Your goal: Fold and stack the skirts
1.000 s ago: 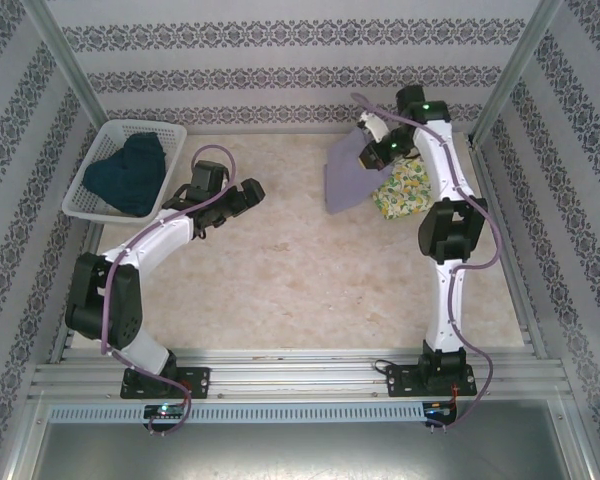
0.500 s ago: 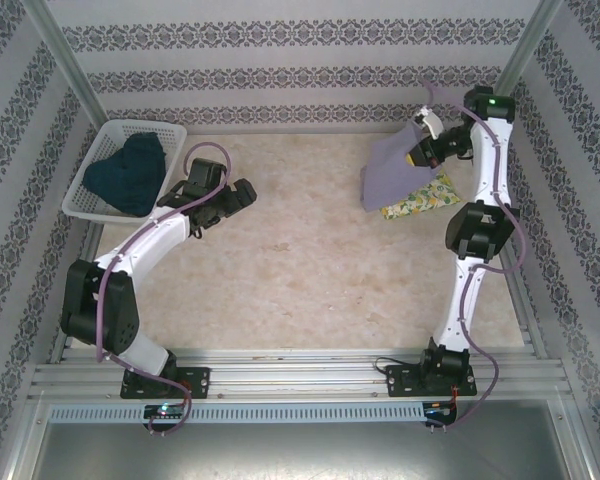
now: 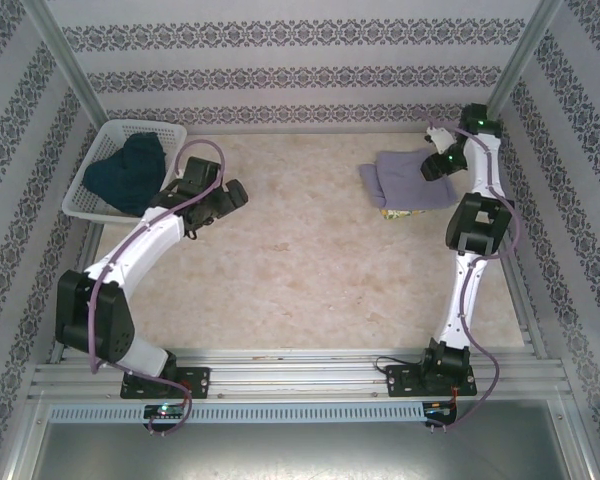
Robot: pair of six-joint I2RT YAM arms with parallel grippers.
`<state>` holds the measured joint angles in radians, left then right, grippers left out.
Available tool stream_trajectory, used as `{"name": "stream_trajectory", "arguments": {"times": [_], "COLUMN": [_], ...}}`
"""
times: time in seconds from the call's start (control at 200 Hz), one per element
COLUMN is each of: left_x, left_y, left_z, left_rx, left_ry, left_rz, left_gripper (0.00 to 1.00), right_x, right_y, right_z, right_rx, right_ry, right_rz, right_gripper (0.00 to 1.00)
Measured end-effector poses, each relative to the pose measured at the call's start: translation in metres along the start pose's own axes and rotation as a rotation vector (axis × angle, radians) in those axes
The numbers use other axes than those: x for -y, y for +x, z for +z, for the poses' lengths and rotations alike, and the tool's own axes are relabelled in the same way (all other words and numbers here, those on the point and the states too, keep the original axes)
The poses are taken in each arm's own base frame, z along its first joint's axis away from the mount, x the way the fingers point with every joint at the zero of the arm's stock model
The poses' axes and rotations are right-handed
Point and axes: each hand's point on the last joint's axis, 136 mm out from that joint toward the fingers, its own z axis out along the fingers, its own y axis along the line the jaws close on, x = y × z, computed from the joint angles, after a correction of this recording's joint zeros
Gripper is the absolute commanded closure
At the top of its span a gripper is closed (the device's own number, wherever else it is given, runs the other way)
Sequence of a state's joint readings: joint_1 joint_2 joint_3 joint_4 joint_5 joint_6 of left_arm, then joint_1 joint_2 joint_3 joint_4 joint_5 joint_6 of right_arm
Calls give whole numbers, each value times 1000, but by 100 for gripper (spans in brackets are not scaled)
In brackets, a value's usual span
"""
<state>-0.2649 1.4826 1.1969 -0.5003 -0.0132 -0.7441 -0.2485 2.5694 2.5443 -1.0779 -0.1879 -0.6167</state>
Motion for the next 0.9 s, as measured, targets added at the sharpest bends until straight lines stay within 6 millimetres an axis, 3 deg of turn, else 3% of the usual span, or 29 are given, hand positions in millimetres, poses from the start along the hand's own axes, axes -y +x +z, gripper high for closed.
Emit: {"name": "stream_trajectory", "arguments": {"times": [0.085, 0.15, 0.26, 0.38, 0.48, 0.52, 0.579, 0.634, 0.709, 0.764, 0.839, 0.904], "left_x": [-6, -13, -32, -62, -82, -89, -97, -106, -122, -133, -154, -173], "left_y": [-8, -16, -35, -56, -77, -88, -107, -123, -143, -158, -181, -202], "left_z": [-14, -23, -32, -32, -24, -18, -7, 6, 23, 35, 53, 66], "left_rx": [40, 72, 124, 150, 140, 131, 124, 113, 98, 90, 86, 91], "left_ry": [-4, -14, -49, -115, -181, -206, -241, -274, -328, -361, -416, -463], "left_rz": [-3, -10, -28, -32, -19, -11, 5, 26, 49, 59, 56, 39], "left_gripper": [0, 0, 0, 0, 0, 0, 0, 0, 0, 0, 0, 0], "right_x": [11, 15, 13, -5, -39, -55, -85, -122, -190, -234, -286, -313], "right_y": [-12, -22, -30, -30, -25, -26, -29, -32, -34, -34, -40, -45], "right_z": [-16, -45, -124, -223, -267, -270, -259, -233, -191, -173, -167, -172], "right_rx": [26, 77, 222, 501, 737, 804, 852, 841, 754, 690, 653, 663], "right_ry": [98, 160, 275, 356, 245, 173, 51, -62, -208, -284, -362, -399], "right_rz": [43, 95, 223, 432, 584, 626, 667, 685, 667, 634, 572, 527], "right_gripper": [2, 2, 2, 2, 2, 2, 2, 2, 2, 2, 2, 2]}}
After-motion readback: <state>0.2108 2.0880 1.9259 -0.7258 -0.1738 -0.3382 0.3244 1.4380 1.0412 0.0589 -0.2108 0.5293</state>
